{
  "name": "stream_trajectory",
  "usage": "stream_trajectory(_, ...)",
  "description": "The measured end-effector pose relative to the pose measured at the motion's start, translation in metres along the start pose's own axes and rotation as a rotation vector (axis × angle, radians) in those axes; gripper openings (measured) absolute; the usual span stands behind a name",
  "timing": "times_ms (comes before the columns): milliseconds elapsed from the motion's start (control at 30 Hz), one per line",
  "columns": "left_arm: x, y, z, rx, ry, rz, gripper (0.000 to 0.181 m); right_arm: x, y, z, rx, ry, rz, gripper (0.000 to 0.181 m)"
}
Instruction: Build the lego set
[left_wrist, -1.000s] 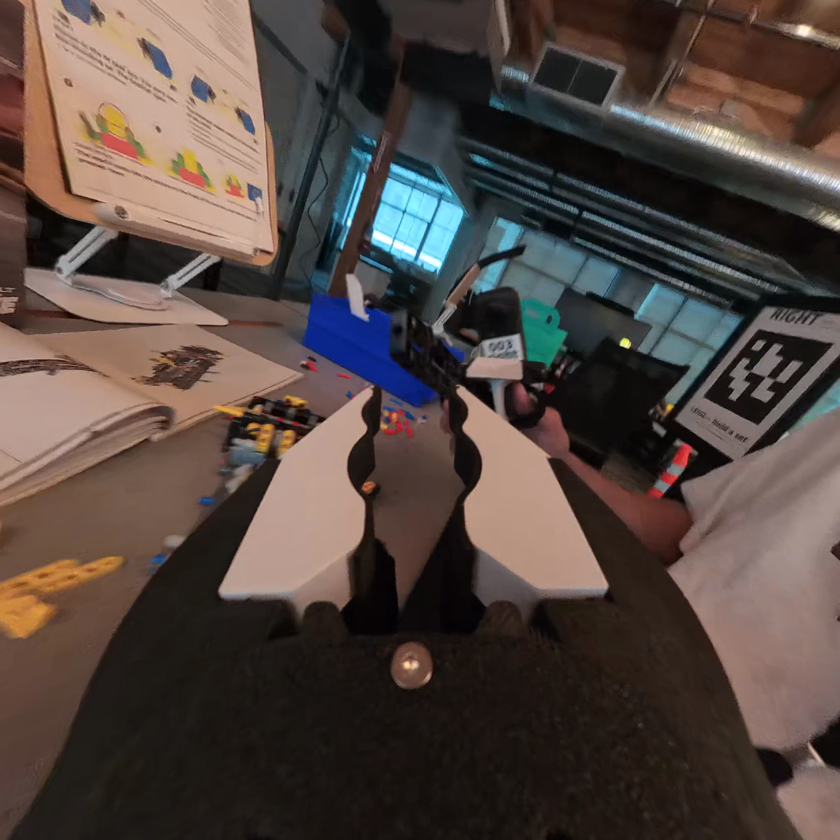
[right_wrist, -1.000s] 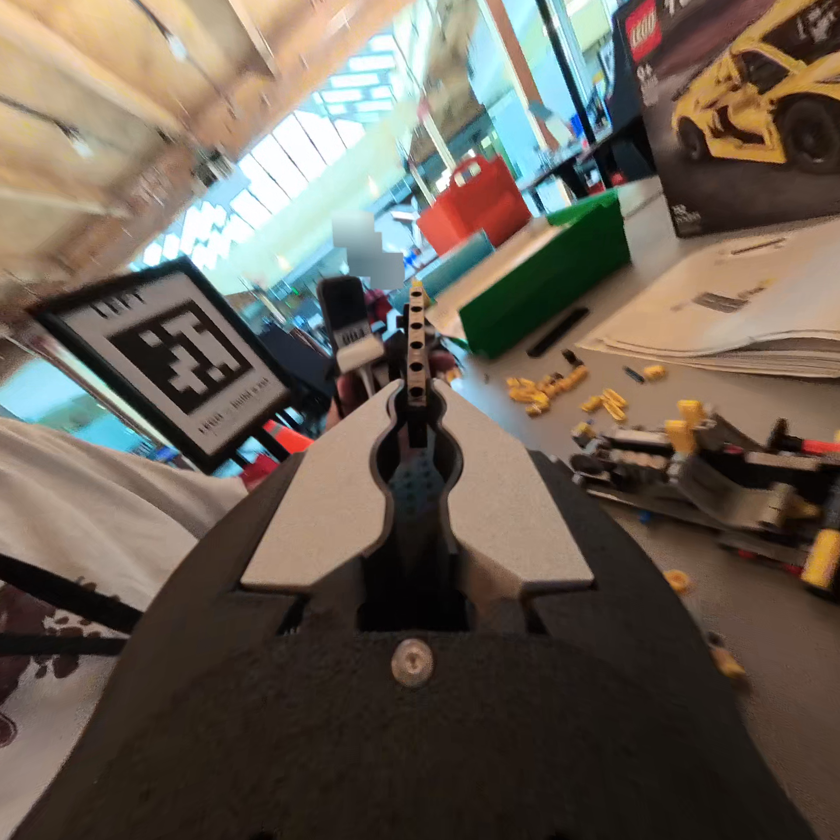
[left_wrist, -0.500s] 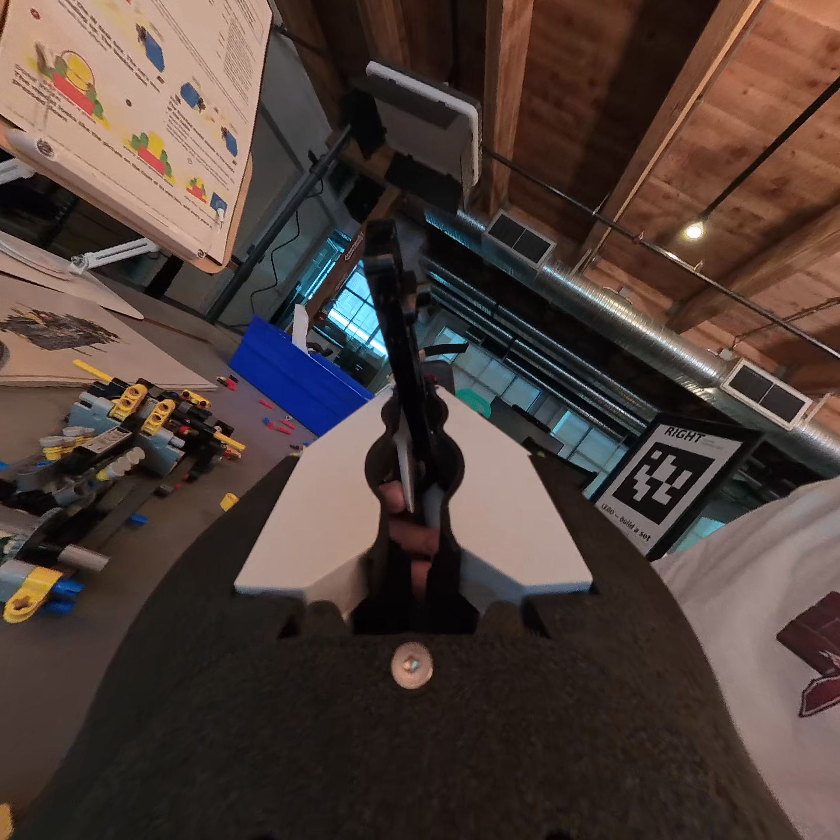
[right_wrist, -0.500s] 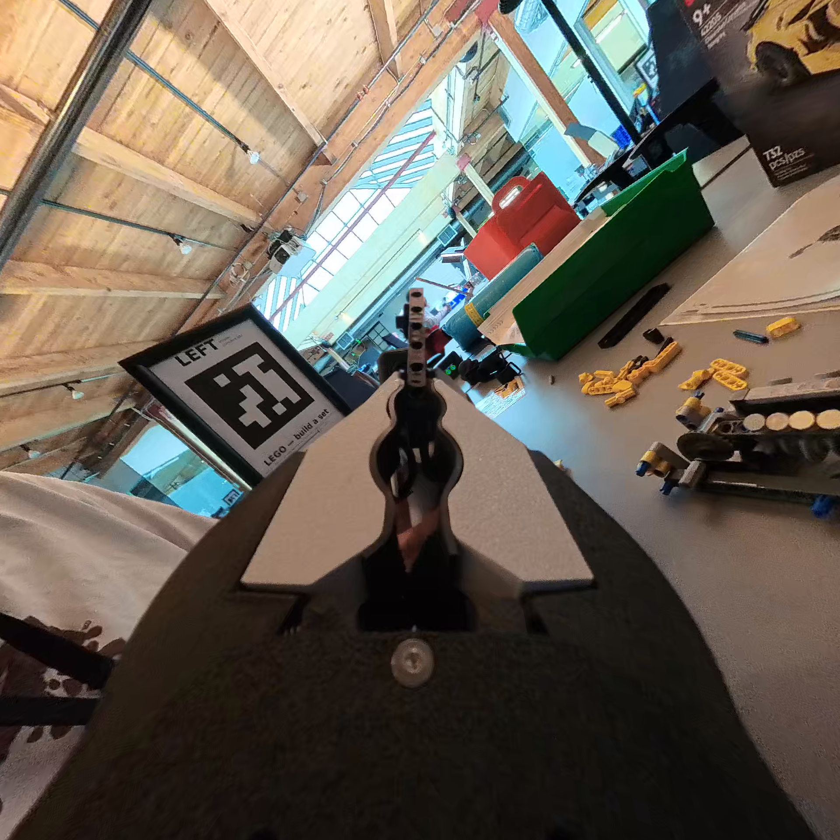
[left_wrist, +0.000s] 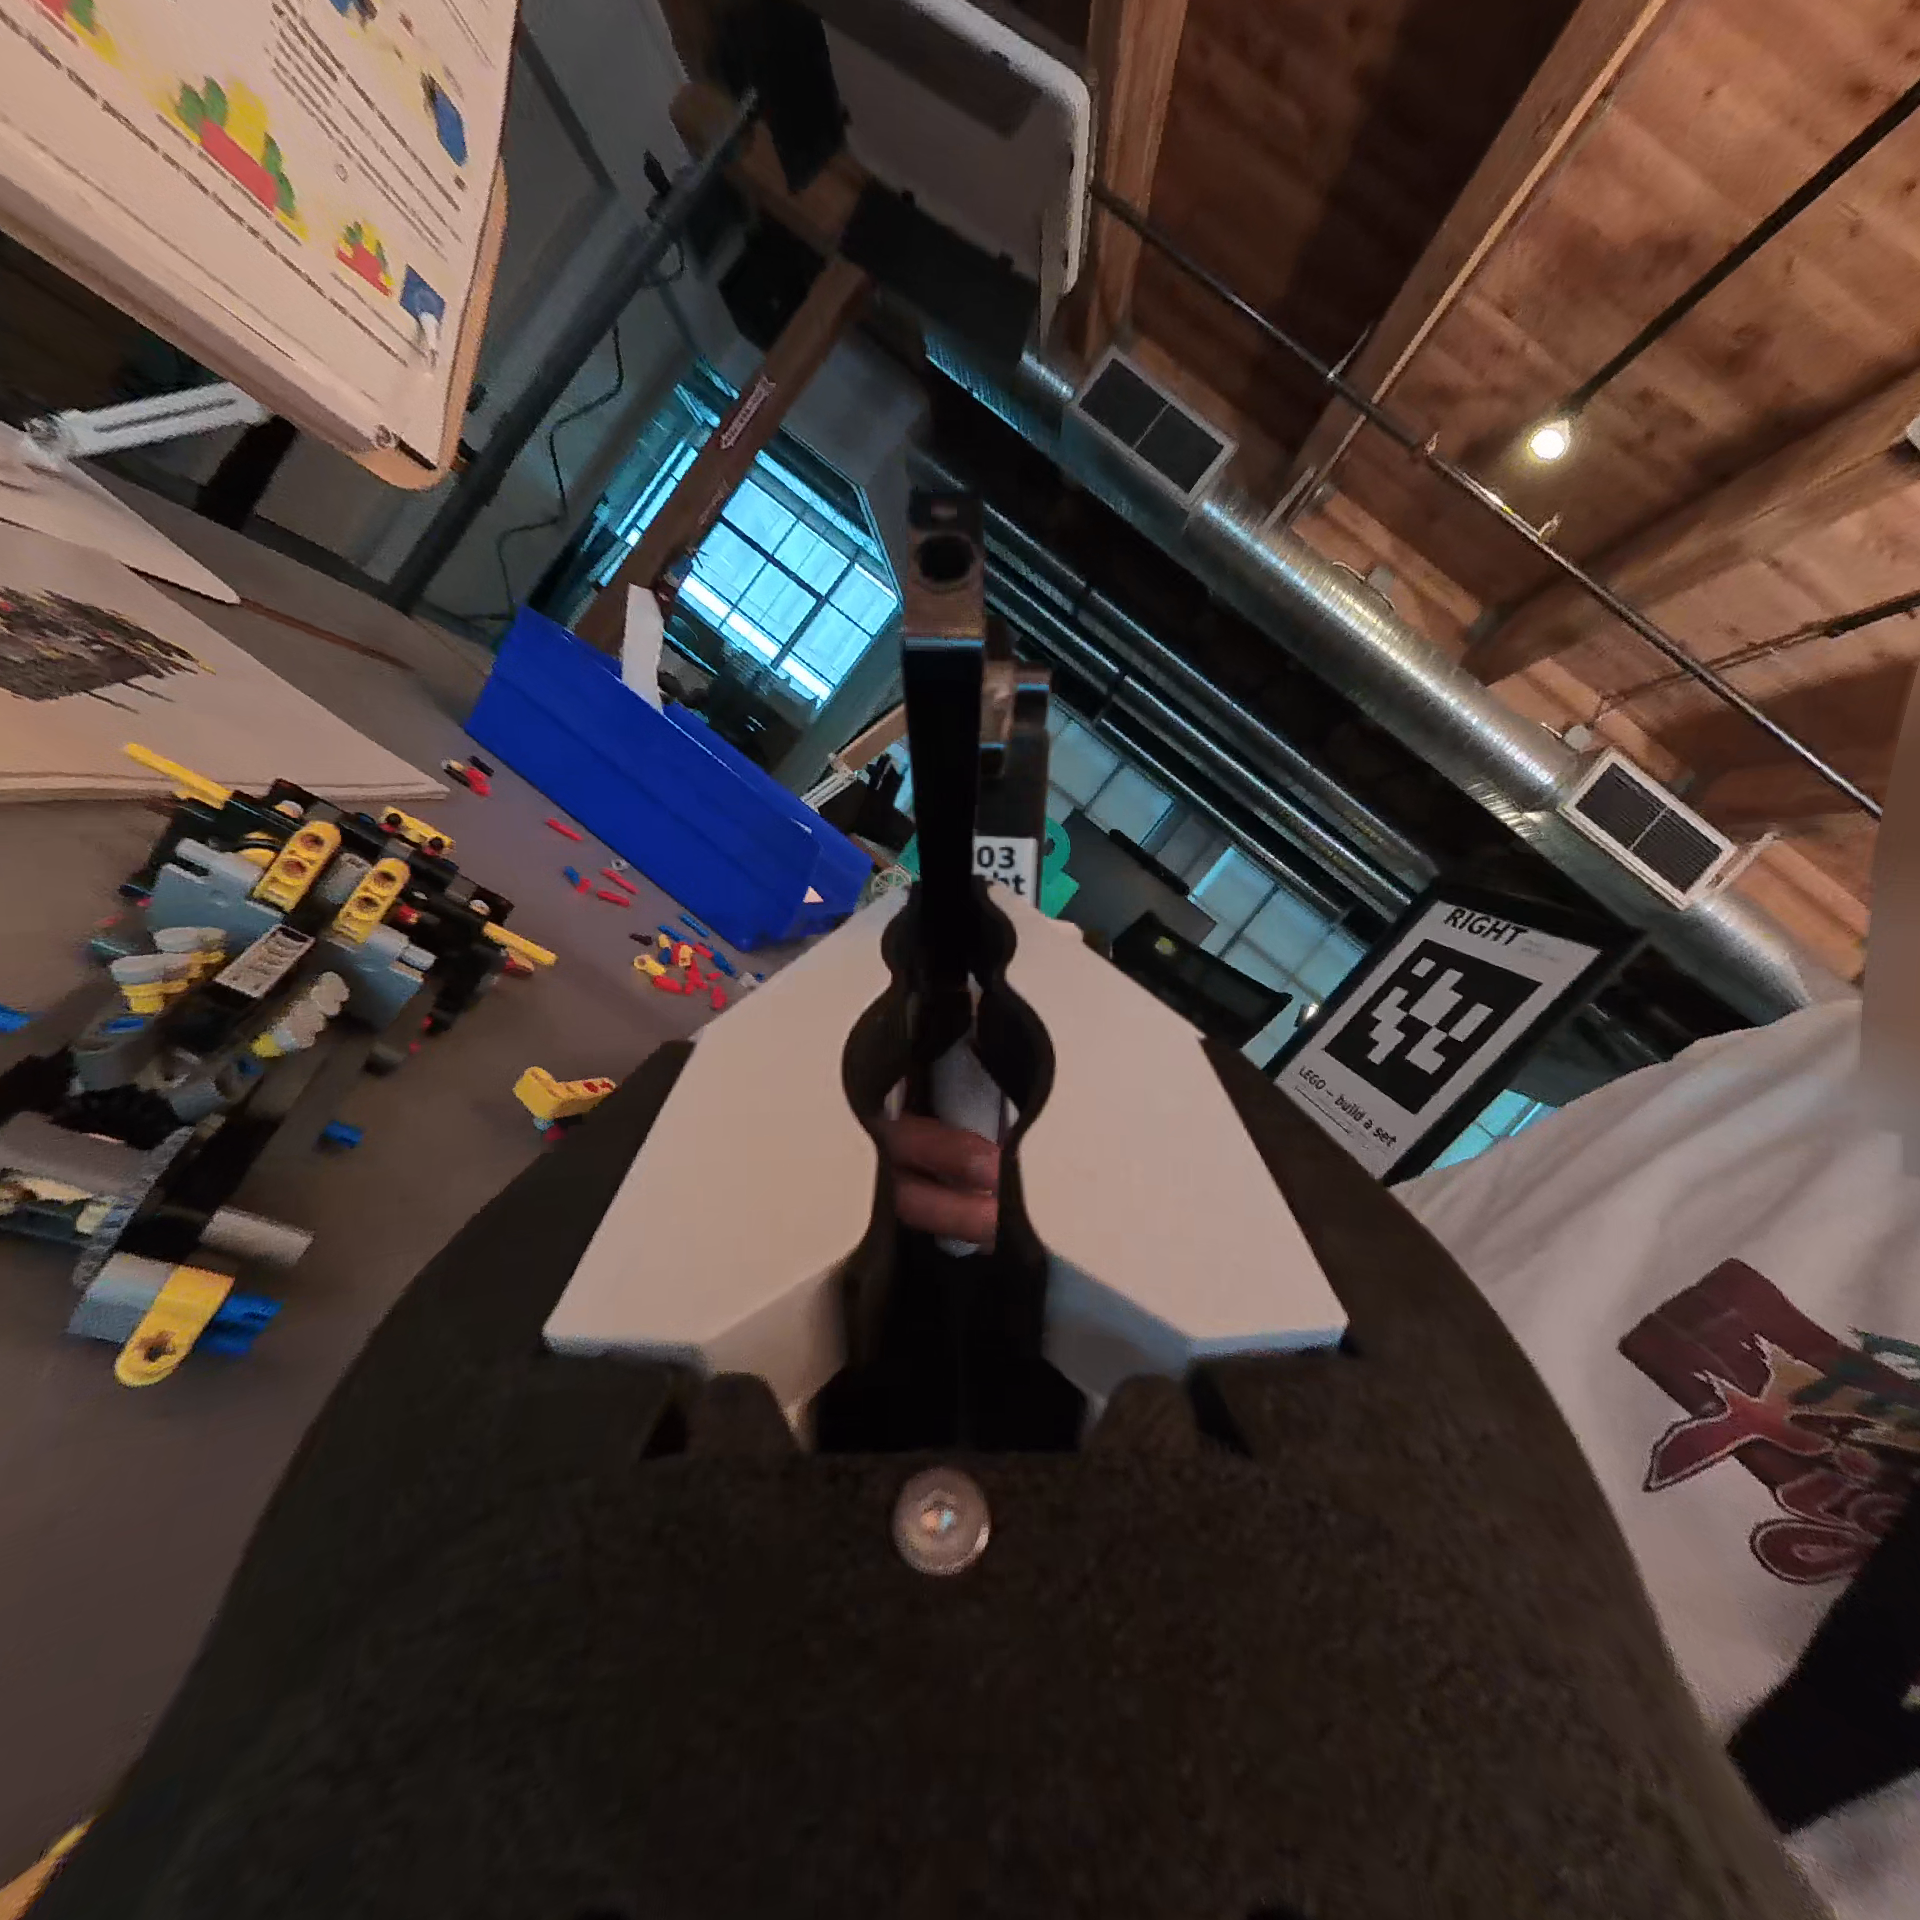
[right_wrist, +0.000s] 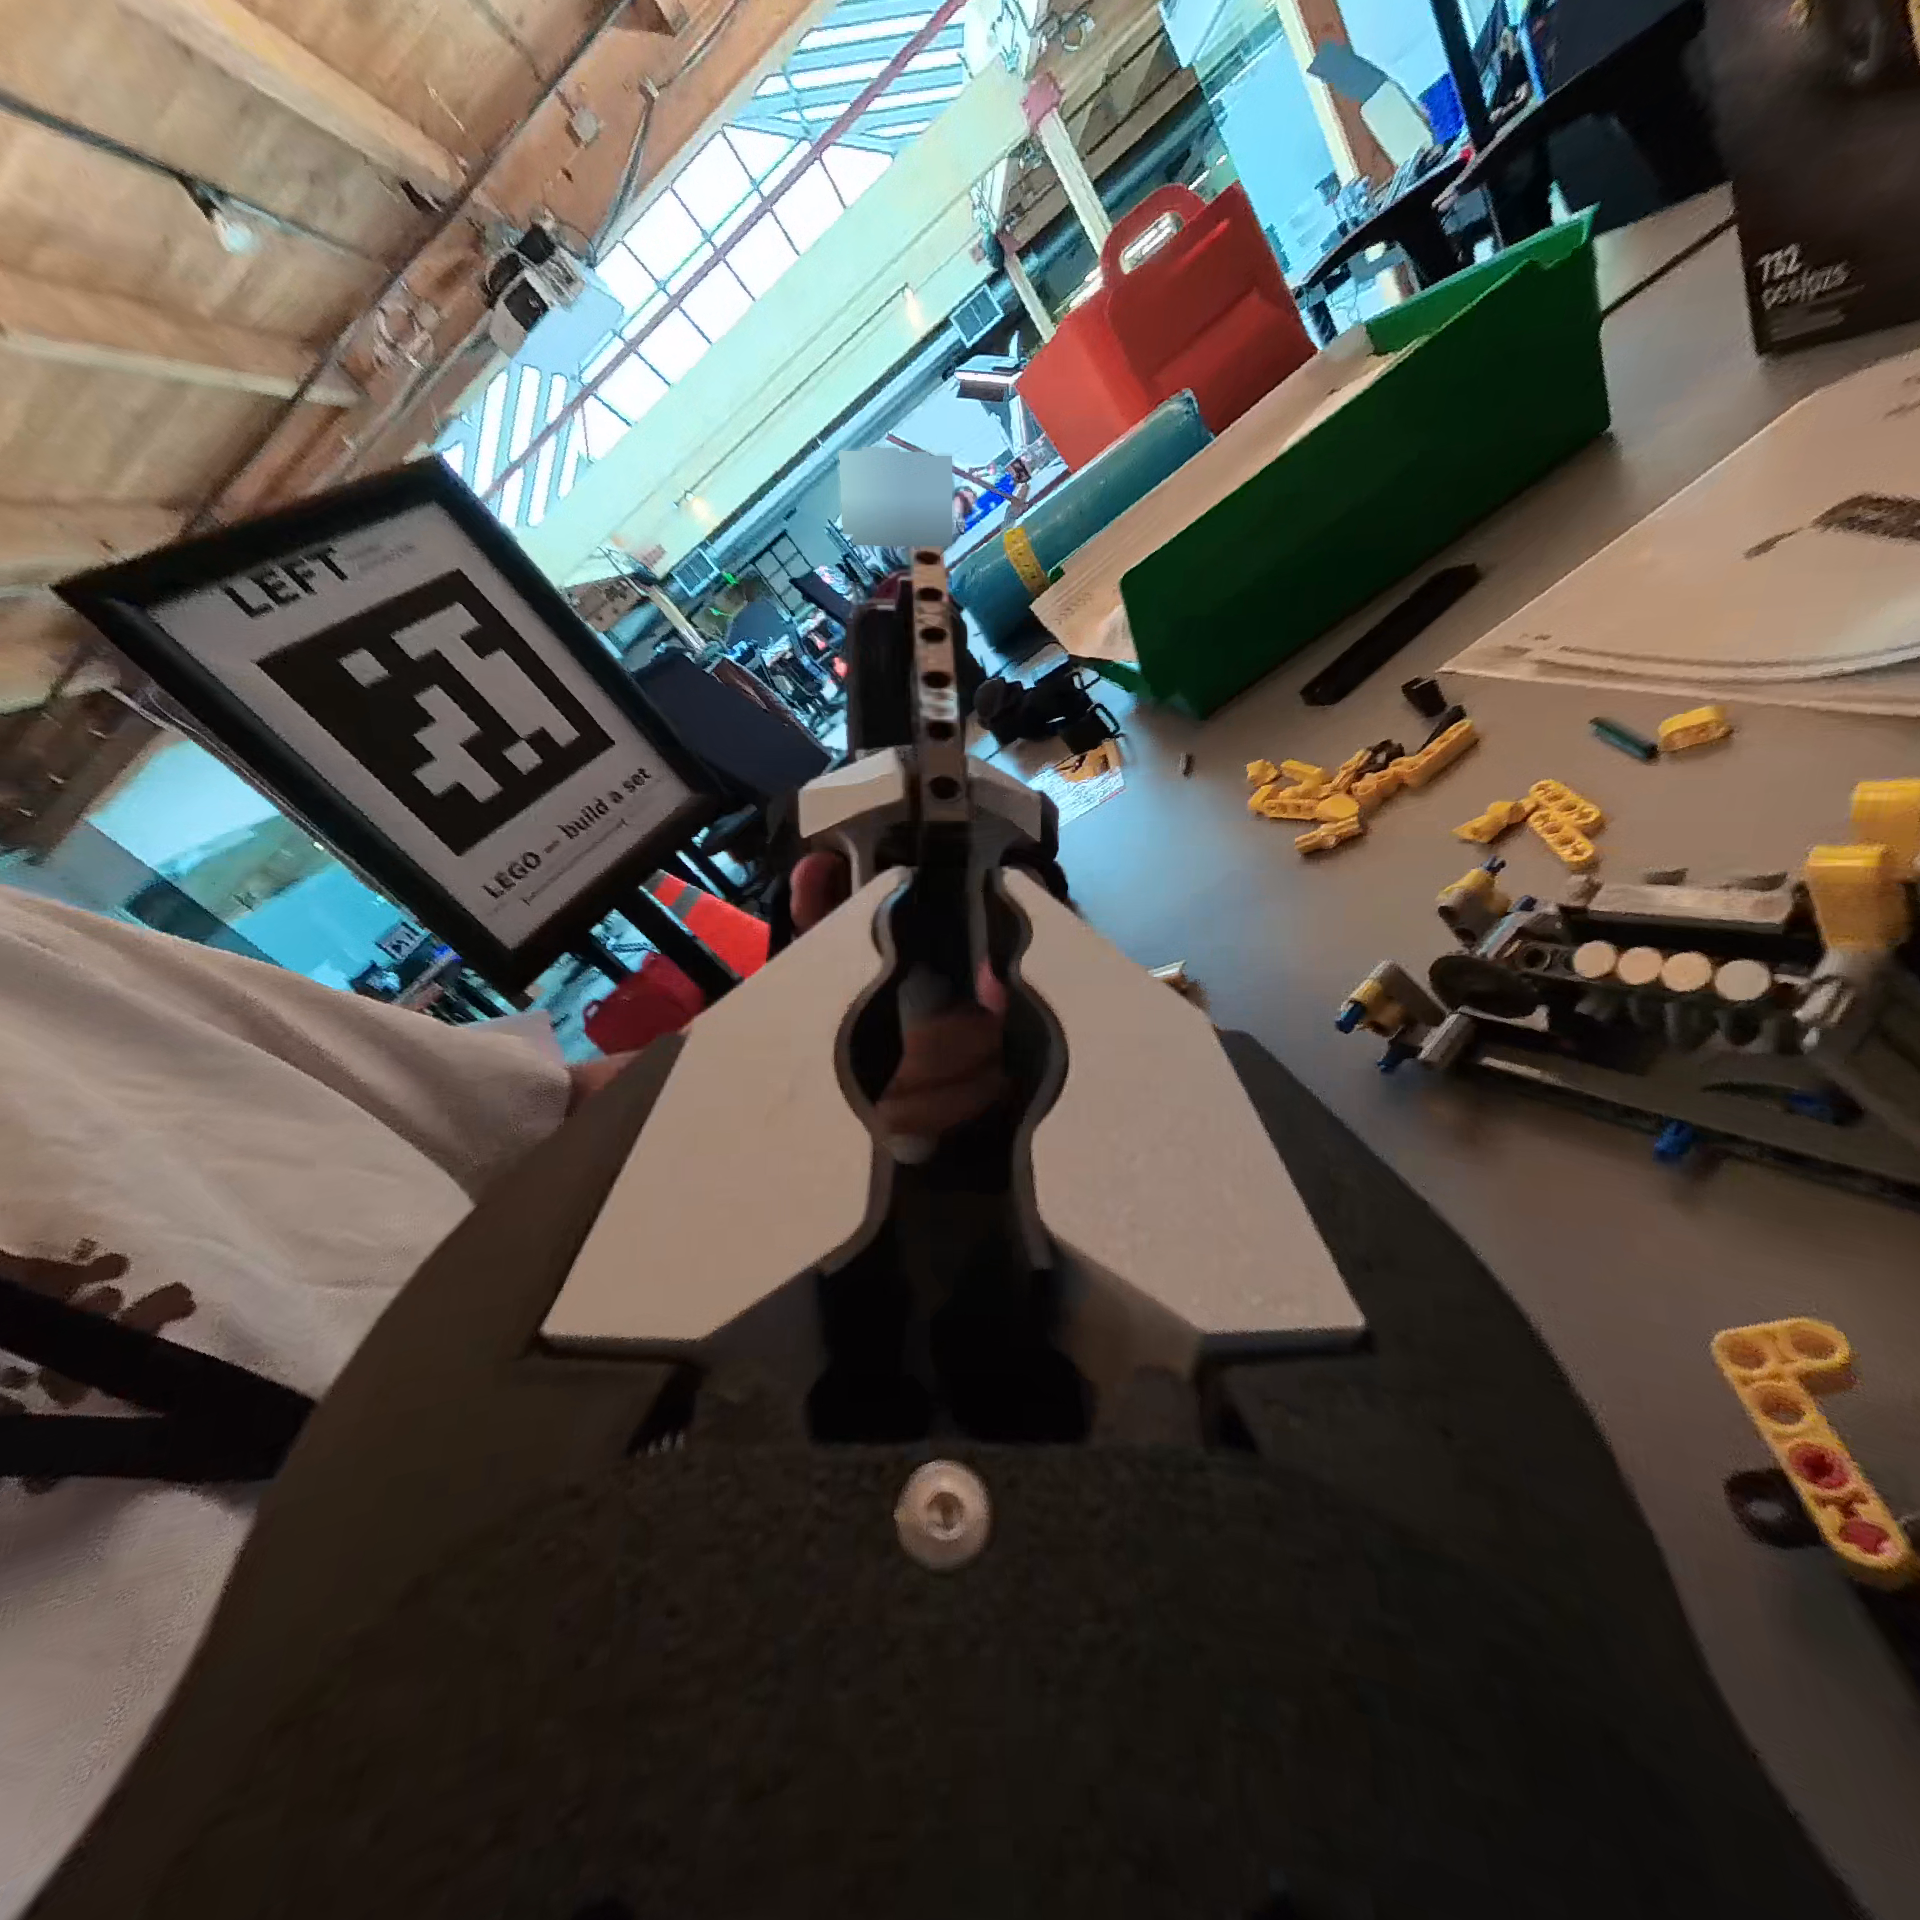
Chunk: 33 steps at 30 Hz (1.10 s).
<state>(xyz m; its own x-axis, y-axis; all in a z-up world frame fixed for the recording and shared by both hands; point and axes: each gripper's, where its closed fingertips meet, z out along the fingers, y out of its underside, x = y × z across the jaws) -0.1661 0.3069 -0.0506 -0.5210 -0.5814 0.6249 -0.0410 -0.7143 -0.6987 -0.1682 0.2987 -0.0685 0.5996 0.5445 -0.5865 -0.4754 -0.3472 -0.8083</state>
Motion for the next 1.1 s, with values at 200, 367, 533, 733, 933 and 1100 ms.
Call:
stream_trajectory(200, 0.006, 0.008, 0.001, -0.089, 0.047, 0.023, 0.009, -0.007, 0.002, -0.003, -0.109, -0.035, -0.006, 0.007)
stream_trajectory(367, 0.012, 0.032, 0.002, -0.274, 0.076, 0.067, 0.016, -0.011, 0.014, -0.006, -0.274, -0.006, -0.012, 0.007)
stream_trajectory(533, 0.007, 0.039, -0.003, -0.346, 0.037, 0.107, 0.009, -0.009, 0.022, -0.004, -0.332, 0.005, 0.042, 0.007)
stream_trajectory(733, 0.009, 0.036, -0.008, -0.353, 0.073, 0.102, 0.01, -0.001, 0.008, -0.014, -0.27, 0.028, -0.107, 0.008)
stream_trajectory(933, 0.02, 0.038, -0.014, -0.422, 0.196, 0.245, 0.01, 0.074, 0.001, -0.086, -0.478, 0.333, -0.431, 0.028)
stream_trajectory(1100, -0.001, 0.042, -0.005, -0.523, 0.19, 0.319, 0.01, 0.106, 0.042, -0.104, -0.857, 0.447, -0.469, 0.034)
